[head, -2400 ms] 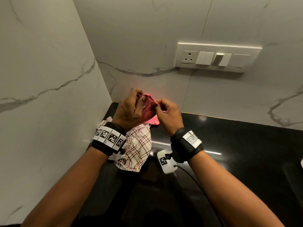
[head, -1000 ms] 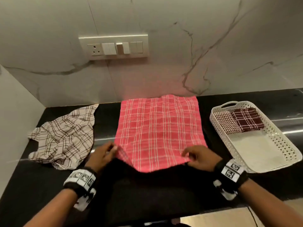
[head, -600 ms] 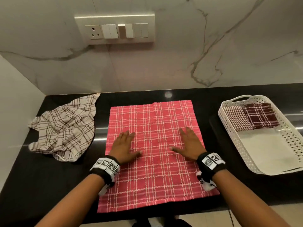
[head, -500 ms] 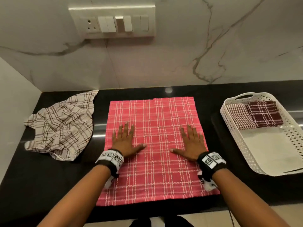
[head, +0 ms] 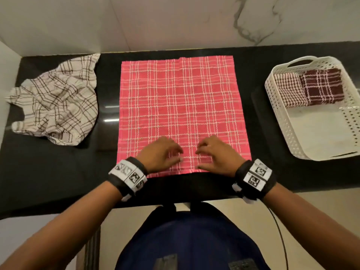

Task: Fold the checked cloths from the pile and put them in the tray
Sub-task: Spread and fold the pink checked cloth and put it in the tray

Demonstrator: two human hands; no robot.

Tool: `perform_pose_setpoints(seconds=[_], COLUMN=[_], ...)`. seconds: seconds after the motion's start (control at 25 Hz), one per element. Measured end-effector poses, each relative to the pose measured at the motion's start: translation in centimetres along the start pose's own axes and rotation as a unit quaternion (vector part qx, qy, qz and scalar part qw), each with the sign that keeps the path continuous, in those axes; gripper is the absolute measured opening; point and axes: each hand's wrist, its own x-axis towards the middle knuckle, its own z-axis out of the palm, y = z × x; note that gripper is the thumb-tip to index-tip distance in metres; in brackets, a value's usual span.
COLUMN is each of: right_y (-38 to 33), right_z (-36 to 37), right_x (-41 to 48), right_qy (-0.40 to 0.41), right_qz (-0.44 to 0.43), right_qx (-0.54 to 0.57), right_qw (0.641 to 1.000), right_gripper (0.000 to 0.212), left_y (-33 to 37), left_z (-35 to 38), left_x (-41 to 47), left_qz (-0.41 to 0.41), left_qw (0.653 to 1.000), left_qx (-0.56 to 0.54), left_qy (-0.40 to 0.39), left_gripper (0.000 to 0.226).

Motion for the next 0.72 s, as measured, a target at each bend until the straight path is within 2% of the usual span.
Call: perform_pose_setpoints(seconds=[0.08, 0.16, 0.24, 0.32, 0.52, 0.72], right_y=[-1.5, -2.2, -2.5, -2.4, 0.0, 1.9], right_z=[1.5, 2.2, 2.1, 1.8, 0.7, -0.9], right_x=[-0.5, 0.1, 1.1, 1.8, 0.3, -3.9], right_qy=[-0.036, -0.019, -0.004, 0.003, -0.038, -0.027], right_qz=[-0.030, -0.045, -0.040, -0.014, -0.009, 0.032], right_qx=[-0.043, -0.095, -0.124, -0.095, -0.097, -0.035], right_qw=[0.998, 0.994, 0.992, 0.995, 0.995, 0.998], right_gripper=[0.036, 0.026, 0.021, 0.018, 0.021, 0.008], left_y=[1.4, 2.3, 3.2, 3.7, 0.8, -1.7], left_z=[2.4, 3.8, 4.3, 4.0, 2.0, 0.7], left_x=[-1.7, -1.9, -1.1, -0.2, -1.1, -6.0], left_qz=[-0.004, -0.043, -0.075, -0.100, -0.116, -0.060], left_qw=[0.998, 0.993, 0.986, 0.980, 0.990, 0.997], left_qx=[0.051, 0.108, 0.147, 0.162, 0.050, -0.040], left_qy=[-0.021, 0.003, 0.037, 0.059, 0.062, 0.036], left_gripper=[0.046, 0.059, 0.051, 0.036, 0.033, 0.021])
